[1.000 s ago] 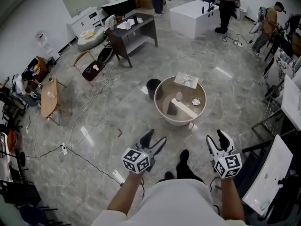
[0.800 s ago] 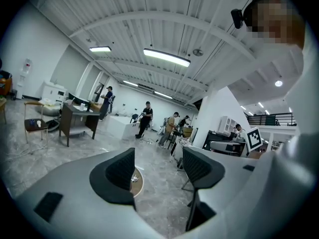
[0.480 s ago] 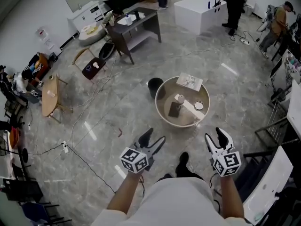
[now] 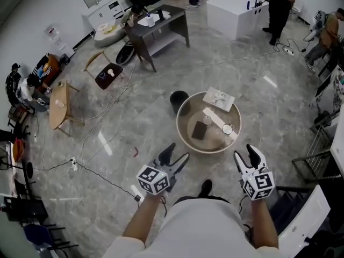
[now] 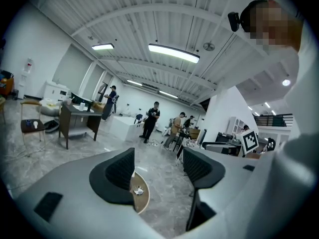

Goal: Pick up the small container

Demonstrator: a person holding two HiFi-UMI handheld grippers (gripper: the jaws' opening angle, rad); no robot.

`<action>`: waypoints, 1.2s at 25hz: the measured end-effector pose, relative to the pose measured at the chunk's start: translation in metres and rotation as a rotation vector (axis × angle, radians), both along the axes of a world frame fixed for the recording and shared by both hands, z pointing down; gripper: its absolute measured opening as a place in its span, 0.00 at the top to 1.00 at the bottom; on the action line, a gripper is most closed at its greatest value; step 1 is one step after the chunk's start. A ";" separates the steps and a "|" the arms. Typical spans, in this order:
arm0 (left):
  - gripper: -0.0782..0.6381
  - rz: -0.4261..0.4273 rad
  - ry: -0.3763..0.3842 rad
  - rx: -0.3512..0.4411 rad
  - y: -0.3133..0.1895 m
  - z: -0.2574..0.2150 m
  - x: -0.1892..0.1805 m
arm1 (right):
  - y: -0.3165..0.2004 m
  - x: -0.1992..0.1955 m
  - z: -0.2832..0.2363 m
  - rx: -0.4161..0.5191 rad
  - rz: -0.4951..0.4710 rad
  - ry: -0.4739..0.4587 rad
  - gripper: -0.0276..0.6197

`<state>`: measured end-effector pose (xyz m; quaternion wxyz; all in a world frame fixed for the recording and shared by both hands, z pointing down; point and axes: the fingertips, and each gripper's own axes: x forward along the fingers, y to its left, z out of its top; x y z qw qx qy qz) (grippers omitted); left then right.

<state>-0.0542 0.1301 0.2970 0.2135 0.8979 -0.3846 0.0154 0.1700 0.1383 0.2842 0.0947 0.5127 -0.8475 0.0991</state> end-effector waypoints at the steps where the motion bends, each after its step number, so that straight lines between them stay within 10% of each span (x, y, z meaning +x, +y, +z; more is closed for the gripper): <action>1: 0.46 -0.003 -0.002 -0.001 -0.007 0.001 0.005 | -0.007 0.004 0.001 0.000 -0.004 -0.003 0.59; 30: 0.46 0.103 -0.043 -0.065 -0.201 0.039 0.033 | -0.182 0.013 0.049 -0.134 0.030 0.019 0.60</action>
